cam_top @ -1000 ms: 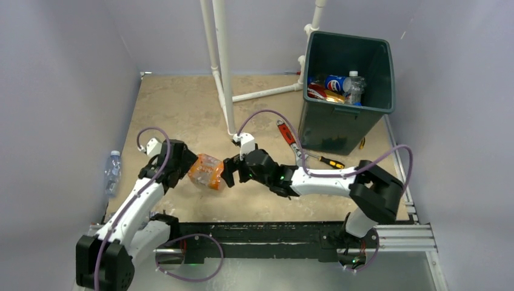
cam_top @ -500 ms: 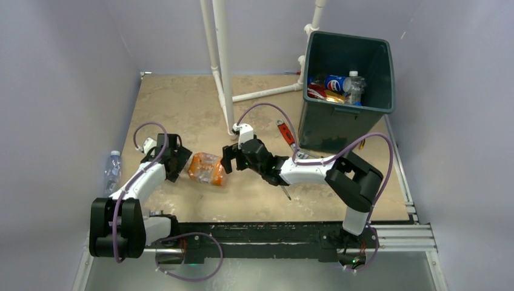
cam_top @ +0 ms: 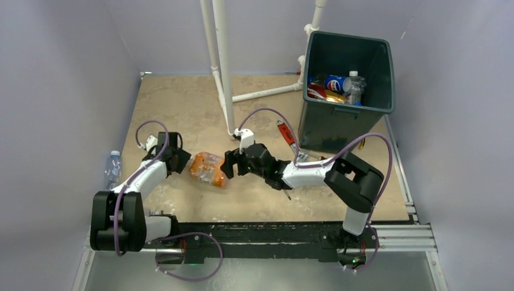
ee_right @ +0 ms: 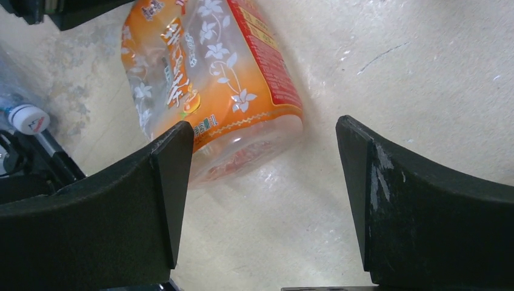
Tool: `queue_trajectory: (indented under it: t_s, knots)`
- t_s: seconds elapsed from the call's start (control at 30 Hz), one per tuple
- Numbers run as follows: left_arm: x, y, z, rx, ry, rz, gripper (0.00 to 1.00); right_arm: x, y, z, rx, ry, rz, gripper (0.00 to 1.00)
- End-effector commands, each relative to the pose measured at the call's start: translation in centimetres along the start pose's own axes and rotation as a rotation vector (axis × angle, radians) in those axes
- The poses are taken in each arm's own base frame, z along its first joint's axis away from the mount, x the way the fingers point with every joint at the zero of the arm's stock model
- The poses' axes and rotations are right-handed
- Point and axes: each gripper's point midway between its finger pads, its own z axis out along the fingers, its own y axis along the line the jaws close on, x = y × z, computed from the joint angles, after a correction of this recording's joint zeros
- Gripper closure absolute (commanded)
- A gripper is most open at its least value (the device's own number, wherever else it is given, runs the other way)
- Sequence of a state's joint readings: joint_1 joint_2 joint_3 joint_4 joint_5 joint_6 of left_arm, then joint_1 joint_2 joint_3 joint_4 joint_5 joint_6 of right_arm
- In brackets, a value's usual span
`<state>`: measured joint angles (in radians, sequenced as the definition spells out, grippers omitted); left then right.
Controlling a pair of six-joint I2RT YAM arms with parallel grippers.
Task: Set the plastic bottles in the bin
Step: Pick up the plastic bottle at the center of the board.
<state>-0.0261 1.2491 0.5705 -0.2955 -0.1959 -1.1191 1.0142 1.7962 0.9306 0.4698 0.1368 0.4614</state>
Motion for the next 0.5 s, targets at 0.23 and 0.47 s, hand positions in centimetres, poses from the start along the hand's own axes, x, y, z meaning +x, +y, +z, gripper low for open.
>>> queue_trajectory:
  t_s: [0.23, 0.47]
  knots:
    - [1.1, -0.1, 1.4, 0.038, 0.031, -0.007, 1.00, -2.5, 3.0, -5.3, -0.154, -0.068, 0.035, 0.11]
    - [-0.3, -2.0, -1.3, 0.138, -0.008, 0.008, 1.00, -5.0, 4.5, -8.9, -0.219, -0.119, 0.001, 0.08]
